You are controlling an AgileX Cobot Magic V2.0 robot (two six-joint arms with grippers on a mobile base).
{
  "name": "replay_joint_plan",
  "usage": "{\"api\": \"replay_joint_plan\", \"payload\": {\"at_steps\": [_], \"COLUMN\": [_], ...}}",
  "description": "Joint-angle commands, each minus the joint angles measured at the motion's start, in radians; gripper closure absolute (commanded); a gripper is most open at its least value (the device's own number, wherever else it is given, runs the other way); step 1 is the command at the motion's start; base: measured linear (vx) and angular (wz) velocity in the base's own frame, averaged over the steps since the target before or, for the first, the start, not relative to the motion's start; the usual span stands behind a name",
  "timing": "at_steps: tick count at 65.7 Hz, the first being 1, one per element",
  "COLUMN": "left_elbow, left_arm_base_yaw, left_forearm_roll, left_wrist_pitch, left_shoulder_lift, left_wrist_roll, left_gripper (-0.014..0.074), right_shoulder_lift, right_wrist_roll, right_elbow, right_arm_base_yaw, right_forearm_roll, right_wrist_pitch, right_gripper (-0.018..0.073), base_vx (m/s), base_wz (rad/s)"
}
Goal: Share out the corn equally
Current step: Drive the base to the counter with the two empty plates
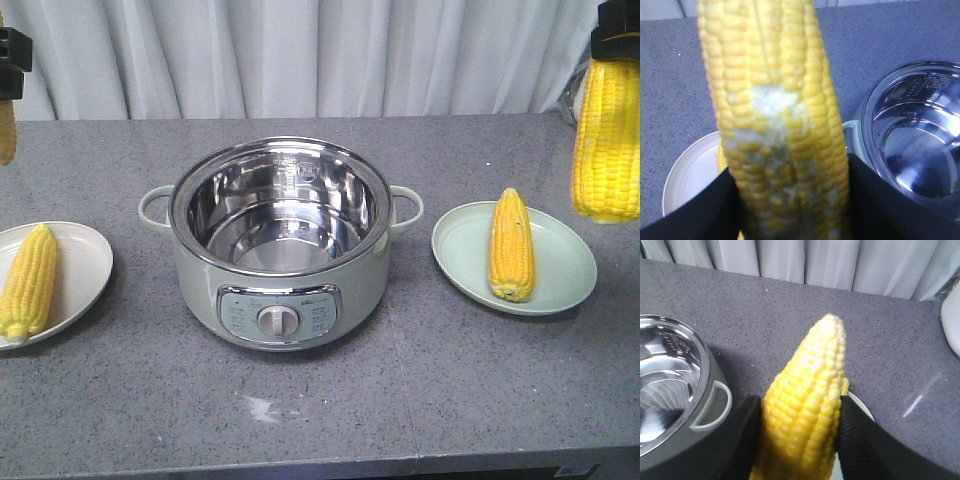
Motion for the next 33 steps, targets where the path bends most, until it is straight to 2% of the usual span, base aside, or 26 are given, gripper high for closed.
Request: {"api": "replay_joint_plan", "payload": {"at_steps": [1,33], "left_elbow": [-0.034,-0.034], "left_arm_base_yaw": [0.0,0.0], "left_forearm_roll": [0.006,0.006], "left_wrist_pitch": [-0.056,-0.056], "left_shoulder_lift": [-0.026,-0.026], "left_wrist_roll": [-0.007,-0.007], "left_gripper": [0.0593,0.0593], "right_shoulder_lift": [-0.027,-0.027], "right_wrist_roll": [-0.002,-0.002], "right_elbow": [-0.027,-0.027], "right_arm_base_yaw": [-0.005,-0.005], "right_forearm_roll": [0.007,0.007], "right_wrist_pitch": [-0.064,-0.064], "right_gripper": [0.044,0.044], "base_vx": [0.0,0.0], "base_wz": [0.0,0.0]}}
